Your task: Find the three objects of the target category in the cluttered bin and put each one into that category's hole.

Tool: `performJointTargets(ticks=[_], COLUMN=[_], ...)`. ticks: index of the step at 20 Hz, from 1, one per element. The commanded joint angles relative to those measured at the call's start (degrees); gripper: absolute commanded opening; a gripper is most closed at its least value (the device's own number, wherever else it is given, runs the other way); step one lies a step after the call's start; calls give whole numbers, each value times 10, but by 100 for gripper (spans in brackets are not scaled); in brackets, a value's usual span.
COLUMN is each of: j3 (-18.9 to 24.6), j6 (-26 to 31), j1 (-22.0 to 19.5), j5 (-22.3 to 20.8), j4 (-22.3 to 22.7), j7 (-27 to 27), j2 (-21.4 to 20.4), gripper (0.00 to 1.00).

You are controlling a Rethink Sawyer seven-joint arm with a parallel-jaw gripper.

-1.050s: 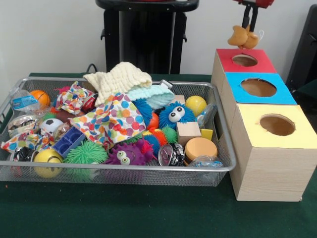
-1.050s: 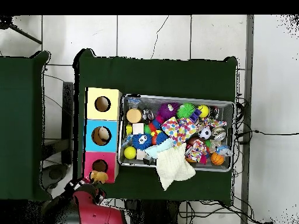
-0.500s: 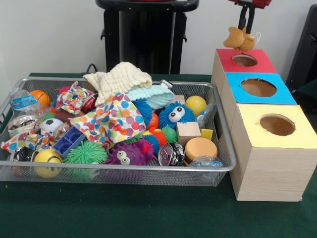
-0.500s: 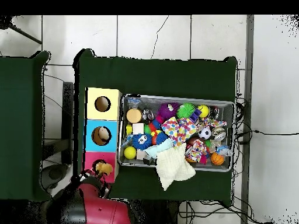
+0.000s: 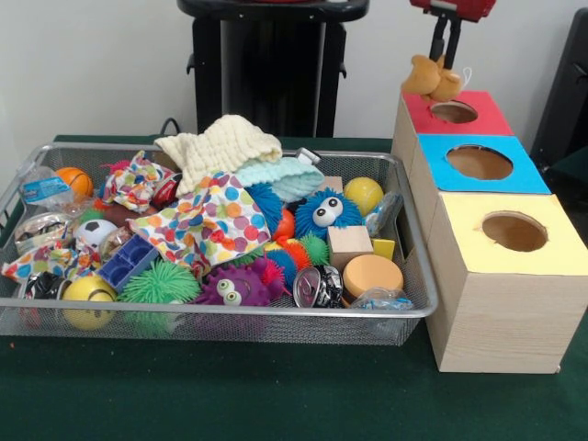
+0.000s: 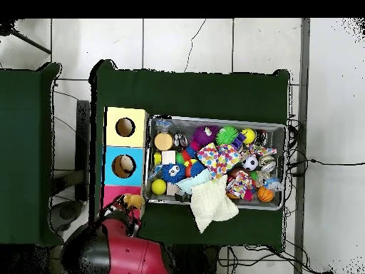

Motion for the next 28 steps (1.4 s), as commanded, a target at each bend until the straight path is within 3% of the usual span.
performJointTargets(ticks=[1, 17, 24, 28], j3=[6, -8, -43, -46], j6=[33, 20, 11, 5], j1=[-14, -3, 54, 61], j5=[-22, -25, -21, -10], j4=[-37, -50, -55, -56], j7=[57, 66, 95, 97], j2=[26, 44, 65, 76], gripper=[0, 0, 0, 0])
